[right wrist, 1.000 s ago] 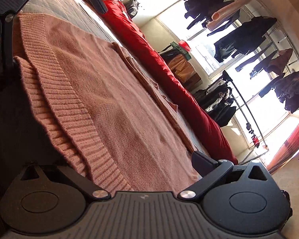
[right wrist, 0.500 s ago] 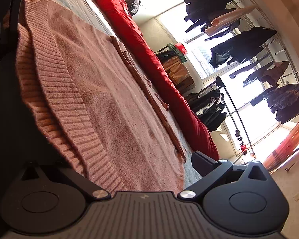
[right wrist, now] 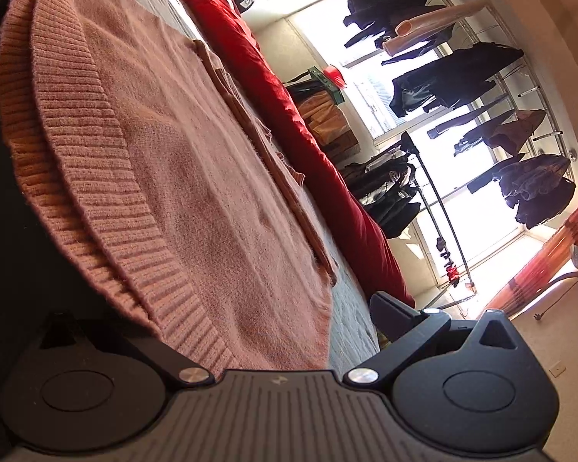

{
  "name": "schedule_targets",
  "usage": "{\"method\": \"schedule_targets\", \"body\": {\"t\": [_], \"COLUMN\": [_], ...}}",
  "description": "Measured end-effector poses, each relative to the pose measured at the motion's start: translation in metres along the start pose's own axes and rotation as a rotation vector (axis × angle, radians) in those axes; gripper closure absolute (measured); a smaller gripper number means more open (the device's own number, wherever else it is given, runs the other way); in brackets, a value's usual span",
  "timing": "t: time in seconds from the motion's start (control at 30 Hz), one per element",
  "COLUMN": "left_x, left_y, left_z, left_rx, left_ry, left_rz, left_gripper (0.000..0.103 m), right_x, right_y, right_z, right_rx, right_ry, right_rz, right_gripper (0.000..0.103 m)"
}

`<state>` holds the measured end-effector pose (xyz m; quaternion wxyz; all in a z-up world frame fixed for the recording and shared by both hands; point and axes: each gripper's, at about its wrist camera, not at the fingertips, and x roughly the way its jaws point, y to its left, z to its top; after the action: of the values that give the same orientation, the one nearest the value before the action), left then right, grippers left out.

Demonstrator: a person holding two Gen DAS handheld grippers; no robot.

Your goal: Fold clothes

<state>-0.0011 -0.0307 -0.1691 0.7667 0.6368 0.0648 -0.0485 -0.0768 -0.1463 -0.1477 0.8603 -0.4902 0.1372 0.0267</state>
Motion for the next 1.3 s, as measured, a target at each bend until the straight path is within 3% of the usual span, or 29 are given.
{"method": "schedule_targets", "body": {"t": [0.53,0.97,1.3], "left_x": [-0.002,-0.003,0.009], "left_y": [0.005,0.018,0.029], "left_z": [-0.005,-0.007,-0.007], "left_rx": [-0.086,-0.161,-0.21], "left_ry": [0.001,0.009,0.03], "left_rz": [0.043,0.103,0.124], "left_gripper": [0.0,0.0,0.0], "right_x": [0.0,-0.001,0.008], "right_y": [0.002,-0.005,-0.012], "right_z": [-0.001,0.009,0.014], "right_rx": [-0.019,-0.017,0.005], "right_ry": [-0.009,-0.017,-0.025], "right_rz": [-0.02,-0.165,-0.203], "right_gripper": [0.0,0.0,0.0]}}
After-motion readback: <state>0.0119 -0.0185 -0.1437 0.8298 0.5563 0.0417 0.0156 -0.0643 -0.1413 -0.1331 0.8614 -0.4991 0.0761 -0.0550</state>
